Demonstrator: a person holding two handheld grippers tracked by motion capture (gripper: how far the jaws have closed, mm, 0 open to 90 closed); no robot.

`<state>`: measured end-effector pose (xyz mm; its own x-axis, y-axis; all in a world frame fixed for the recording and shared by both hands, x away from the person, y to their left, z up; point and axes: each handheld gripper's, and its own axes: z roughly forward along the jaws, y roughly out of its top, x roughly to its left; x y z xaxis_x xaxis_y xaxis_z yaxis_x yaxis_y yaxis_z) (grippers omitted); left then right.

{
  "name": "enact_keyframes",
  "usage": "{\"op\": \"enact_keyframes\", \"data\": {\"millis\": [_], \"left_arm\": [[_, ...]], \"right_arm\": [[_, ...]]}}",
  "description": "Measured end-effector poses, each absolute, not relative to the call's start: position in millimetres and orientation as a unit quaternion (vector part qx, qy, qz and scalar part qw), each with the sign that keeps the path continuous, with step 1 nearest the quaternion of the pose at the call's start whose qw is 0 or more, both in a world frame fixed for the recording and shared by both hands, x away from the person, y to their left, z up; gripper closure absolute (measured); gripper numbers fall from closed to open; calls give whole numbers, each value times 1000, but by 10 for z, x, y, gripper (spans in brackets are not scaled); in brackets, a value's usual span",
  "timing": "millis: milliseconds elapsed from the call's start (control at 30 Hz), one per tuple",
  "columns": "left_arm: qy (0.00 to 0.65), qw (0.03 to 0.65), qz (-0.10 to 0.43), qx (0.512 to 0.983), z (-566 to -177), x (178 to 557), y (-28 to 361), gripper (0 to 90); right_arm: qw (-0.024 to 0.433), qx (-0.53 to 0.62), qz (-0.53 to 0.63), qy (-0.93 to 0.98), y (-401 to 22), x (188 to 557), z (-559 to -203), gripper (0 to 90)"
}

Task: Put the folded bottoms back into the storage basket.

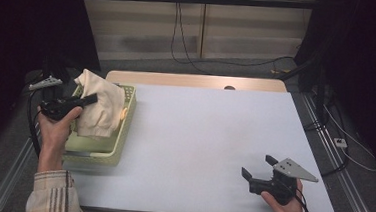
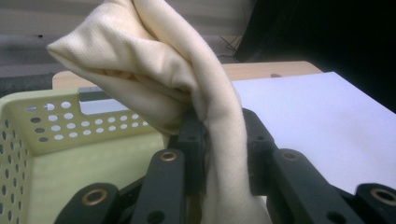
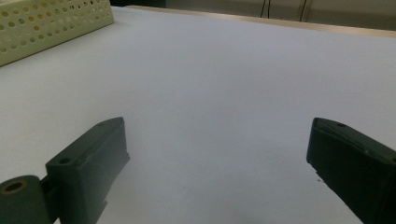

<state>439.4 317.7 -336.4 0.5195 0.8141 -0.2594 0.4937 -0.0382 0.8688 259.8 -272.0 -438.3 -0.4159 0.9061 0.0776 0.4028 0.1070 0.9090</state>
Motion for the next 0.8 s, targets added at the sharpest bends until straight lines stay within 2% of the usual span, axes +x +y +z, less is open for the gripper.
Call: {"op": "enact_keyframes", "data": {"millis": [300,800], "left_arm": [[463,511,158,707,-3412,4428,3146,742],[473,490,126,722,-3606,4552,3099,740]], "right_arm": [[266,471,473,695,-2724,2598,-4384,51],[265,471,473,696,-2721,2598,-4386,51]]}}
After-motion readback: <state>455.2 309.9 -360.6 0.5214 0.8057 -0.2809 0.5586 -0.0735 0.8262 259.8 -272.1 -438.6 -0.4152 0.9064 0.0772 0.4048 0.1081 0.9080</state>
